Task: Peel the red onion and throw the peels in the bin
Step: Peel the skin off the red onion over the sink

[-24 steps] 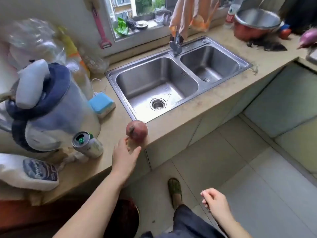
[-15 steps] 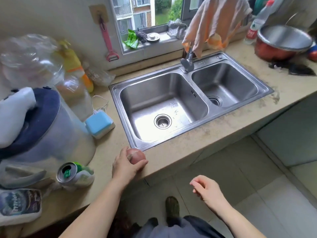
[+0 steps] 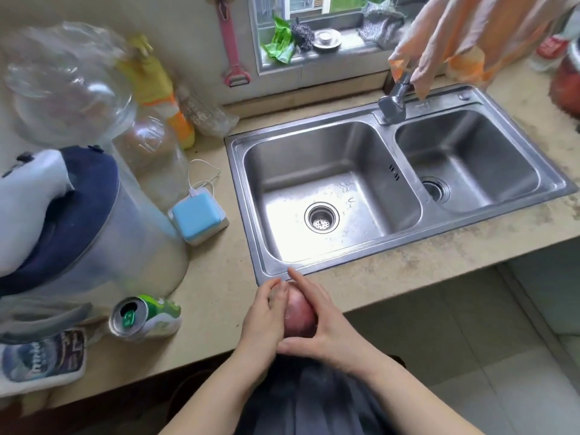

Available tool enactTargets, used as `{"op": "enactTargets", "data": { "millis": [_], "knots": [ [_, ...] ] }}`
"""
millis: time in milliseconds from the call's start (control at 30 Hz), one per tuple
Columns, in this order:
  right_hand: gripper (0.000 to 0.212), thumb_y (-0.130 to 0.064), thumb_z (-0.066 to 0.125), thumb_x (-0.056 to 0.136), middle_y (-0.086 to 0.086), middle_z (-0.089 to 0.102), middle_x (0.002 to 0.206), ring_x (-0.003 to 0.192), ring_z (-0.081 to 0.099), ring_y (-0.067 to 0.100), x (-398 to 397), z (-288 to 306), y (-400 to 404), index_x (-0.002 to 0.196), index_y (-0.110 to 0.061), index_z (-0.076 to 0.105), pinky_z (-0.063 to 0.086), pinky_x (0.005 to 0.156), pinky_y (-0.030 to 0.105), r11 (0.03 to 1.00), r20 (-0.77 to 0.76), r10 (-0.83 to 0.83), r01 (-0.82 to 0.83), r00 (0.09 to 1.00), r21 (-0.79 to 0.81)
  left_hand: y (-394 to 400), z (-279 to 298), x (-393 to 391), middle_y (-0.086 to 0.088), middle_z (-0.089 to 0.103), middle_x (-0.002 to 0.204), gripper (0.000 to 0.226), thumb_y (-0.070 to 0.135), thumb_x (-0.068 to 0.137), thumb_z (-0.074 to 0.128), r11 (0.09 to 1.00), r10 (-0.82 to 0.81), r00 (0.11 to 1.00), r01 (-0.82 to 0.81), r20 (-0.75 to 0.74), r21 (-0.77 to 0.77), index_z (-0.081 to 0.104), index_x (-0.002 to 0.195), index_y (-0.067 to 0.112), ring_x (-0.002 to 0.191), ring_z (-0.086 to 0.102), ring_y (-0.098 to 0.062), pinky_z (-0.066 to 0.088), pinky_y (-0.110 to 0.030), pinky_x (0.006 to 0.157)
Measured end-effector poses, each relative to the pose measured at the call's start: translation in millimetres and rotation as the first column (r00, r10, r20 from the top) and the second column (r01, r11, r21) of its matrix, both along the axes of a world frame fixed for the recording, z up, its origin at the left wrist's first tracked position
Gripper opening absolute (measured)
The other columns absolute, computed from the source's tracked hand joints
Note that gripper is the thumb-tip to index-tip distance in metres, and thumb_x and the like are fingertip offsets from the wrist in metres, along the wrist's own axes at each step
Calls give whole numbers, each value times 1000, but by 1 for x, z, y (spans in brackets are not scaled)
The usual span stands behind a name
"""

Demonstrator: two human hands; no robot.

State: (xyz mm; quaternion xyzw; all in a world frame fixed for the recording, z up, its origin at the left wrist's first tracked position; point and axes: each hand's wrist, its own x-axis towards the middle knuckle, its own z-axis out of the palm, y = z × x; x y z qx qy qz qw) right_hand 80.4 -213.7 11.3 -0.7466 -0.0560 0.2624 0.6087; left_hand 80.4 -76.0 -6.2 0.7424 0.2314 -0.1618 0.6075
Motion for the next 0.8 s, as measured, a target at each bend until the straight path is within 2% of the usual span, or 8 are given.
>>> {"op": "enactTargets", "data": {
  "millis": [100,300,367,433,500,567,700,800],
  "knots": [
    [86,-34,86,55,-11,45,136,125,41,-10,9,3,2,130,-48,44,33,99,3,994,42,-110,110,993,-8,3,10,16,1,62,125,31,39,98,38,990,-135,990,133,36,47,55,122,29,114,58,-15,44,-37,104],
    [72,-28,85,56,-10,55,128,119,52,0,10,-5,8,118,-46,54,44,99,19,957,20,-290,291,957,-18,19,14,41,4,73,109,33,44,97,39,873,-444,890,403,103,276,65,115,34,105,65,-15,49,-35,95],
    [69,-26,83,57,-13,56,127,118,54,2,8,-8,7,118,-45,55,47,97,22,953,-29,-304,304,952,-17,24,17,47,3,74,105,35,48,97,35,701,-613,787,501,70,508,64,114,39,101,65,-19,50,-34,87],
    [64,-22,81,59,-9,61,124,114,59,6,9,-10,4,116,-42,58,51,93,24,959,-105,-283,285,953,1,27,20,55,1,74,101,43,52,97,28,422,-754,656,536,-45,731,65,109,34,97,65,-23,49,-34,77],
    [57,-14,78,63,-6,65,118,111,62,12,13,-9,0,115,-31,61,52,90,26,970,-153,-226,236,962,52,27,21,61,-1,72,98,53,53,97,20,193,-826,546,511,-143,838,65,105,26,94,65,-24,44,-31,68],
    [53,-11,75,65,-1,67,116,112,62,18,18,-6,-4,115,-22,61,53,91,30,971,-178,-201,220,963,96,25,22,66,-1,70,98,55,51,99,15,75,-853,481,497,-203,865,63,105,23,92,64,-24,37,-30,63],
    [57,-9,74,66,14,62,123,117,58,34,28,-1,-14,120,-16,59,49,99,50,967,-237,-163,203,958,154,22,19,71,-2,71,90,57,51,99,17,137,-848,510,472,-143,871,64,89,20,86,64,-23,41,-32,66],
    [53,-4,72,68,22,60,123,116,57,41,34,0,-21,119,-9,58,46,102,54,976,-222,-102,141,970,167,19,18,71,-6,71,86,58,50,99,20,202,-861,501,490,-84,848,66,86,17,83,64,-26,45,-35,71]
  ]
}}
